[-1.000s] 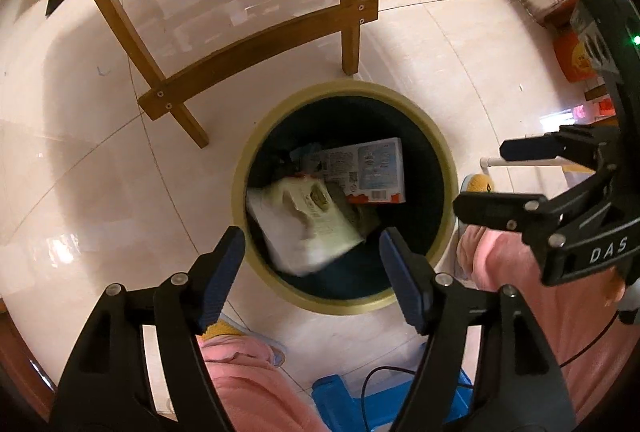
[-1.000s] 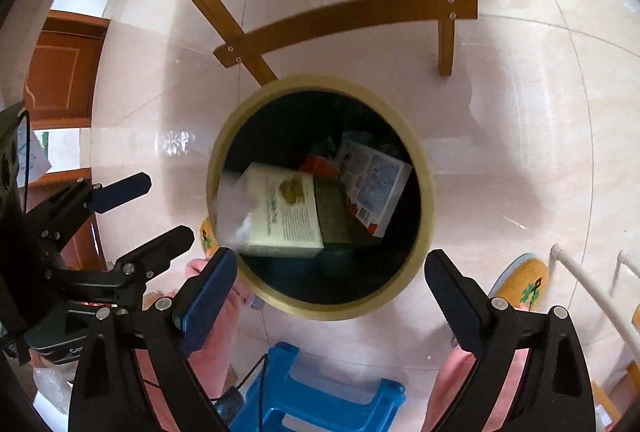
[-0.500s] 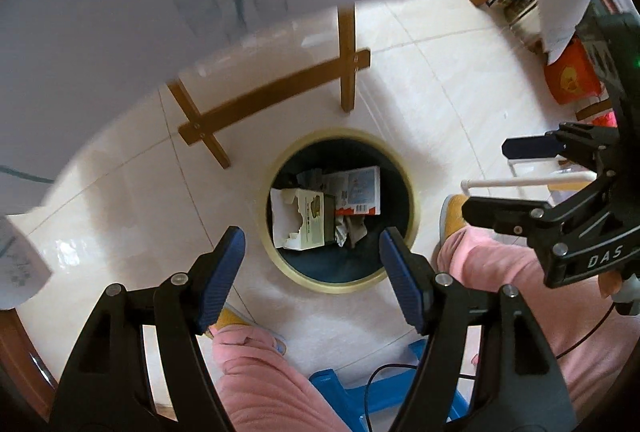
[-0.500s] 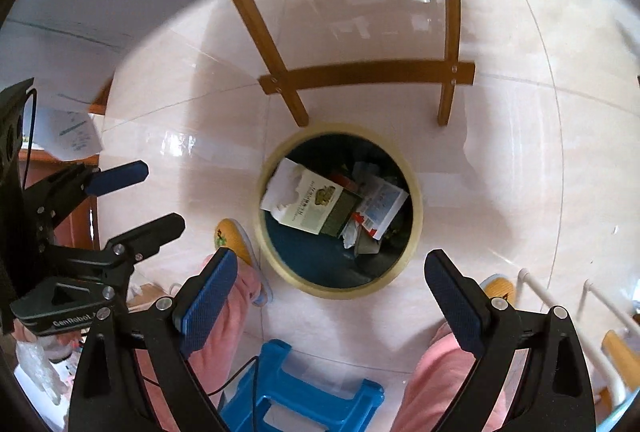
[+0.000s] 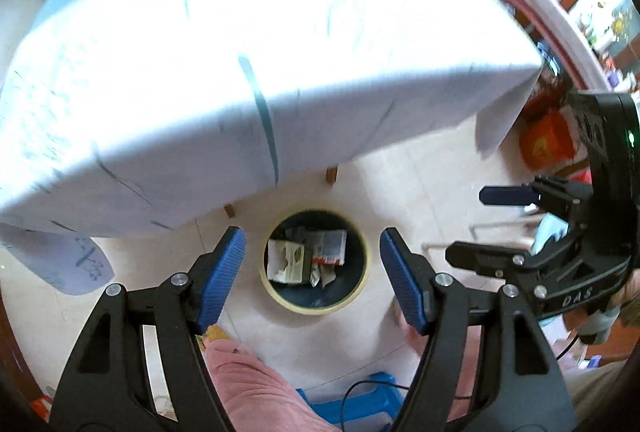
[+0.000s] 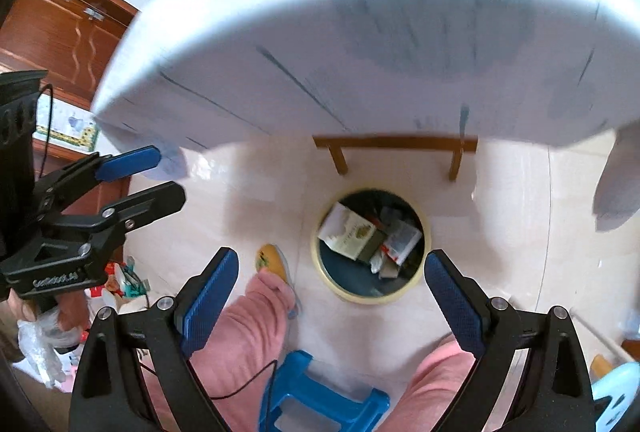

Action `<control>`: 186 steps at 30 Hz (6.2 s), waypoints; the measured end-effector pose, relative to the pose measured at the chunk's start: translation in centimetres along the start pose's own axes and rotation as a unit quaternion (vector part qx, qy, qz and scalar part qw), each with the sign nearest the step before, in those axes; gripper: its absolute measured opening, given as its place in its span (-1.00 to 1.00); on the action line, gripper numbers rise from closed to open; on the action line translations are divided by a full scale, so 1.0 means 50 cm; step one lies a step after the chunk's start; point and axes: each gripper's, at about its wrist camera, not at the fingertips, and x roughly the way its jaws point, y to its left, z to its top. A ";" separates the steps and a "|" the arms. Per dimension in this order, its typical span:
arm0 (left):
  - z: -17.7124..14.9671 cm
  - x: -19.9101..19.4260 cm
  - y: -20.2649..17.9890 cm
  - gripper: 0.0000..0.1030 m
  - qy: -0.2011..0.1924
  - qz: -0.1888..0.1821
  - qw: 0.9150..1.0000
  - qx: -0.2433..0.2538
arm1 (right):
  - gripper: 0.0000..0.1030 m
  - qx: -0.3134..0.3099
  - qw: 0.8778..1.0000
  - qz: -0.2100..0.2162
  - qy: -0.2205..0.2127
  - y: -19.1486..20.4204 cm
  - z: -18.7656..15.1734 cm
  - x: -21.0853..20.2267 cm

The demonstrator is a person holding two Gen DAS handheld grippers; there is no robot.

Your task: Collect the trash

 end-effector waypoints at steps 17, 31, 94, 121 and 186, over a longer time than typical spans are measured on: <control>0.329 -0.235 0.102 0.31 -0.090 0.042 0.995 -0.020 | 0.86 -0.041 0.987 -0.004 -0.154 0.084 0.324 -0.280; 0.769 -0.209 0.252 0.31 -0.120 0.078 0.990 -0.003 | 0.86 -0.006 0.979 -0.028 -0.201 0.023 0.830 -0.329; 0.888 -0.068 0.336 -0.31 -0.128 0.037 0.983 -0.123 | -0.28 0.064 0.972 0.033 -0.223 -0.007 1.049 -0.197; 0.289 -0.249 0.006 -0.31 -0.135 -0.015 0.991 -0.010 | -0.28 -0.004 0.986 0.062 -0.156 0.091 0.253 -0.355; -0.144 0.314 0.003 0.61 0.017 0.040 0.999 -0.026 | 0.34 -0.044 0.993 -0.100 -0.034 -0.169 -0.071 0.294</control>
